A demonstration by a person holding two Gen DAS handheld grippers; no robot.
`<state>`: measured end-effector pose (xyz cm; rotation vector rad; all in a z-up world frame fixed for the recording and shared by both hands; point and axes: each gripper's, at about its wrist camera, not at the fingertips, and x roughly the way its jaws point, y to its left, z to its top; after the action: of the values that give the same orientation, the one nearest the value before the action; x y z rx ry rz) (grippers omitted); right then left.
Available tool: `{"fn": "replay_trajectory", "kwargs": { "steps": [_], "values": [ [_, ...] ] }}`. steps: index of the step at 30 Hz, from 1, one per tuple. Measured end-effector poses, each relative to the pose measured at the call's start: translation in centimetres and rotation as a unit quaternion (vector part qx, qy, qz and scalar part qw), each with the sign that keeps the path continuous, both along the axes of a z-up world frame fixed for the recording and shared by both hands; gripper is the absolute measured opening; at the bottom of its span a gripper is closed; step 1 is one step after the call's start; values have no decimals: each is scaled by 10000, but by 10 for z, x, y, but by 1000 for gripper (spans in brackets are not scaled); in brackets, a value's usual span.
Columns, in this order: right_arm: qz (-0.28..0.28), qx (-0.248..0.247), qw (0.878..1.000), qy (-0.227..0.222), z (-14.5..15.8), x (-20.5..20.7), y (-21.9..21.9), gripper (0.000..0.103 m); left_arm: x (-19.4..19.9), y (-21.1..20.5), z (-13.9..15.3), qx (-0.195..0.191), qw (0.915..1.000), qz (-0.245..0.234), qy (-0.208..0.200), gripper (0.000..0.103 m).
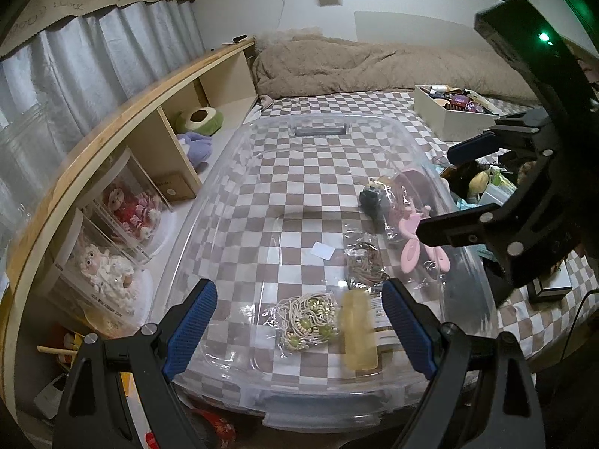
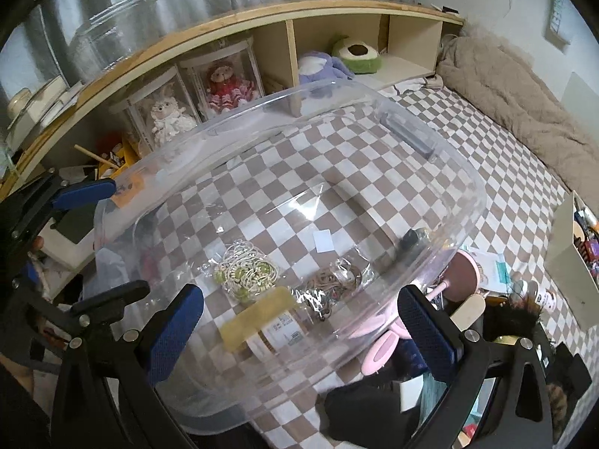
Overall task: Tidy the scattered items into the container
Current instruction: 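Withdraw both tools from the bin back toward the pile of items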
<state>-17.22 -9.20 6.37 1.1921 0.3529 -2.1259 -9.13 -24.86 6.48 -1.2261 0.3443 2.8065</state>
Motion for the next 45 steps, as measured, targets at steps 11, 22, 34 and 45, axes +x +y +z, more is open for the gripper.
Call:
{"fn": "replay_trajectory", "kwargs": {
  "steps": [11, 22, 34, 45],
  "values": [
    [-95, -280, 9995, 140, 15, 16, 29, 103, 6, 7, 0, 502, 9987, -3, 72, 103],
    [-342, -599, 9976, 88, 9, 28, 61, 103, 15, 30, 7, 800, 9963, -122, 302, 103],
    [-712, -935, 9927, 260, 11, 46, 105, 103, 23, 55, 7, 1046, 9932, -158, 487, 103],
    [-1042, -1084, 9872, 535, 16, 68, 141, 103, 31, 67, -1, 1132, 9919, -51, 565, 103]
  ]
}}
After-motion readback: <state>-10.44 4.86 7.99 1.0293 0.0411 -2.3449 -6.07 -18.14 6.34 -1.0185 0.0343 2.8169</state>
